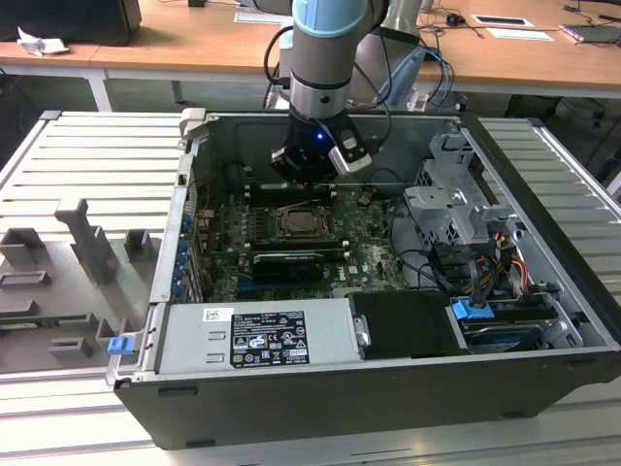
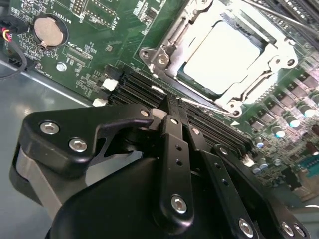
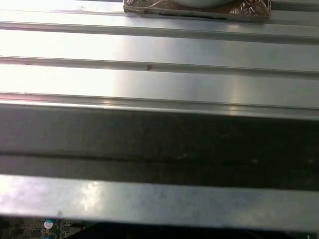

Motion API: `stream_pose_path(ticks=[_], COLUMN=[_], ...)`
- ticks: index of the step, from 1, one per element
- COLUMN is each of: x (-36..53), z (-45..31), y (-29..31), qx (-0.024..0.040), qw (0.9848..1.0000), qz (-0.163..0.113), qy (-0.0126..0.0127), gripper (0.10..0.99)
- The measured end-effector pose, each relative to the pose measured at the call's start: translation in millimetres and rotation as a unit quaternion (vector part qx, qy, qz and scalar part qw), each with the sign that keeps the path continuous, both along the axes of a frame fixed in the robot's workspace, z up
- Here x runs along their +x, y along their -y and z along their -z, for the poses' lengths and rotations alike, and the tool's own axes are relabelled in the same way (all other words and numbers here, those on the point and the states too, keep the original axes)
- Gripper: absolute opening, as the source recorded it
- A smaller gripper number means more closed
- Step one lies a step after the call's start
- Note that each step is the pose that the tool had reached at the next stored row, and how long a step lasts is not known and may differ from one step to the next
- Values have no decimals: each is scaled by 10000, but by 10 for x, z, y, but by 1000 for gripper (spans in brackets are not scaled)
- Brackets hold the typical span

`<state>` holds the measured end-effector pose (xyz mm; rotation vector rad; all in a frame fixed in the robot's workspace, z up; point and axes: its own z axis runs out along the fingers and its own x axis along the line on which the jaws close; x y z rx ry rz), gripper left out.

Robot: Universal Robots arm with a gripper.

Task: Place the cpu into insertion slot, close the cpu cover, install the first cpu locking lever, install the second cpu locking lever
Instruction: 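Install the first cpu locking lever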

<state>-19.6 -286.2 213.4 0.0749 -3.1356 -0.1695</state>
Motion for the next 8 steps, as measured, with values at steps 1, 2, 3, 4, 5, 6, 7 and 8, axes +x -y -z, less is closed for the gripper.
stream_pose_path(ticks=[1,2,3,4,5,6,7,8], x=[11,18,23,23,23,23,23,24], z=[8,15,22,24,23,23,24,25], y=[-3,-4,-4,-4,-3,-1,0,2], qx=[0,-1,-4,-9,-13,-16,-19,-21], qw=[10000,10000,10000,10000,10000,10000,10000,10000], qz=[-1,-1,0,0,0,0,0,0], qy=[0,0,0,0,-1,0,0,0], gripper=[106,106,106,106,106,106,106,106])
